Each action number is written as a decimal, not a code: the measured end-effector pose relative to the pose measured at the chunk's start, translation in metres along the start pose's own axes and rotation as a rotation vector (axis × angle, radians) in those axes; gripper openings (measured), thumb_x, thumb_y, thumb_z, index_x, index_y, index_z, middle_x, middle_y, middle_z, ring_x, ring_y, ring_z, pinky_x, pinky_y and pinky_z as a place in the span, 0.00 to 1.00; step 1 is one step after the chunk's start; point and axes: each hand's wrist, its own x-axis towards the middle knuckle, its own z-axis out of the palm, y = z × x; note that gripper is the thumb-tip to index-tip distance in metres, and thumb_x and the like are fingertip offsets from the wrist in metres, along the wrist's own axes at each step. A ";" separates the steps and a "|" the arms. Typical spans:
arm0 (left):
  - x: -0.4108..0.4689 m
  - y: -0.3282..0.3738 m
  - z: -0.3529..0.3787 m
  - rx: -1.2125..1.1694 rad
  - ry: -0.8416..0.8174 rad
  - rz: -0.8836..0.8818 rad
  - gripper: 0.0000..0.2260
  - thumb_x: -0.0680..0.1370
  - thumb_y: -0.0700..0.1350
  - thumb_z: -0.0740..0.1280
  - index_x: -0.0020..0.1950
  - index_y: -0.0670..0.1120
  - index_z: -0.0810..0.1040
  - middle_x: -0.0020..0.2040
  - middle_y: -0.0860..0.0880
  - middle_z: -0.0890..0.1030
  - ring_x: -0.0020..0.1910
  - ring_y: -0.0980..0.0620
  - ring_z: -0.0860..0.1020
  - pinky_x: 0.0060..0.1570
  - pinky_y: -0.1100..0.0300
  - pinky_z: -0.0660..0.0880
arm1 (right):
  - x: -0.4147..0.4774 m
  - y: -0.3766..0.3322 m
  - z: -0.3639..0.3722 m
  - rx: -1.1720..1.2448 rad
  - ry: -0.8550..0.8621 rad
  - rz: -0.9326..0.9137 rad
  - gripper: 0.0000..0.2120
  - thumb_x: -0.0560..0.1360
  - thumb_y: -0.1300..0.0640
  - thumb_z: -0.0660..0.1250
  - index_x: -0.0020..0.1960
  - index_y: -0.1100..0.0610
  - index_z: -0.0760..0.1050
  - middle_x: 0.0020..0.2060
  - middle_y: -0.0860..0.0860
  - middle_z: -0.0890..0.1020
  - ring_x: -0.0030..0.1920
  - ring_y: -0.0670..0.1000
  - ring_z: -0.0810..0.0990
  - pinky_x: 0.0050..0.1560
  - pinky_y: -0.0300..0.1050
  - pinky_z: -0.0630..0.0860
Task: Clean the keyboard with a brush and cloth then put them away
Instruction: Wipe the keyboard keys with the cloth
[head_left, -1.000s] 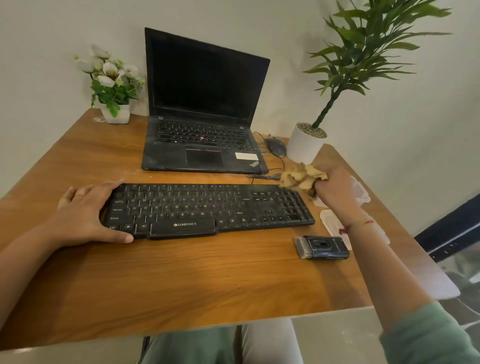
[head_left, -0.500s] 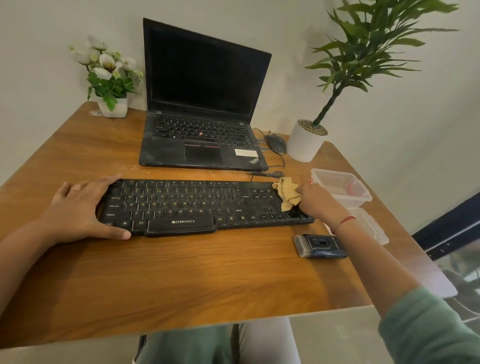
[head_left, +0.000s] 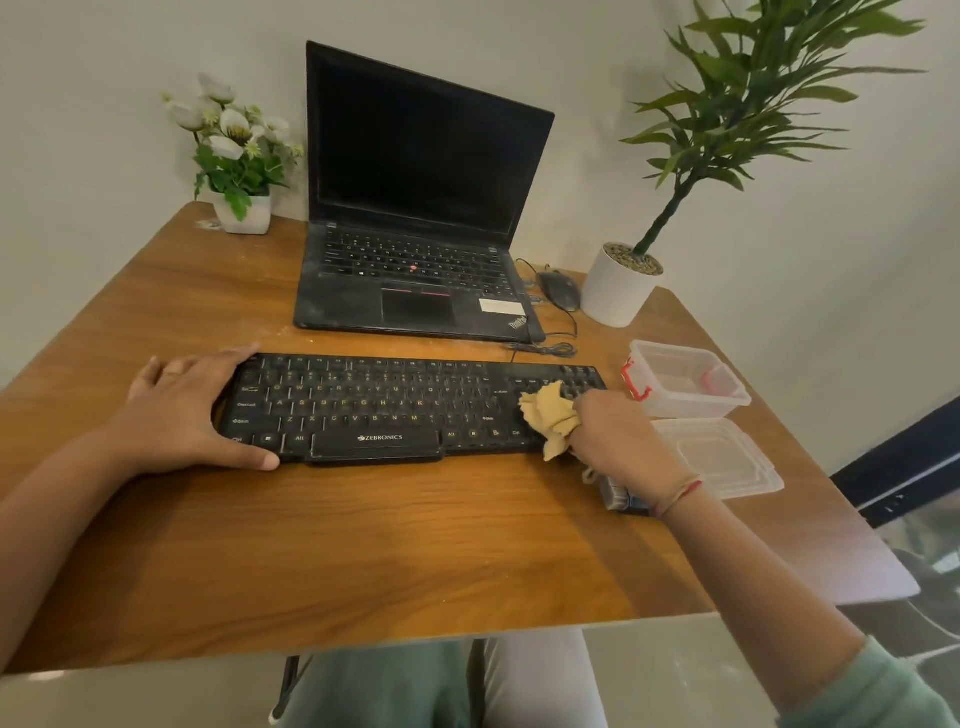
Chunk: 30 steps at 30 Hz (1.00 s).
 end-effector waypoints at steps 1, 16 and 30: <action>0.000 0.000 -0.001 -0.002 -0.007 -0.001 0.65 0.43 0.83 0.58 0.76 0.57 0.50 0.74 0.49 0.61 0.73 0.46 0.56 0.72 0.46 0.41 | -0.005 -0.012 0.001 -0.011 0.012 -0.037 0.07 0.76 0.61 0.59 0.39 0.57 0.67 0.35 0.49 0.71 0.40 0.51 0.73 0.37 0.42 0.68; -0.002 0.002 -0.002 0.016 -0.023 0.011 0.63 0.46 0.81 0.59 0.76 0.56 0.48 0.75 0.49 0.59 0.73 0.46 0.56 0.72 0.46 0.42 | -0.015 -0.134 -0.002 0.892 -0.138 -0.476 0.10 0.78 0.65 0.60 0.47 0.62 0.80 0.43 0.55 0.82 0.42 0.47 0.77 0.43 0.40 0.75; -0.004 0.004 -0.003 0.007 -0.041 0.000 0.63 0.45 0.82 0.59 0.76 0.58 0.47 0.76 0.50 0.58 0.74 0.47 0.54 0.72 0.47 0.39 | 0.017 0.003 0.009 -0.028 0.105 0.159 0.04 0.77 0.60 0.59 0.46 0.58 0.72 0.44 0.55 0.80 0.41 0.53 0.75 0.40 0.44 0.72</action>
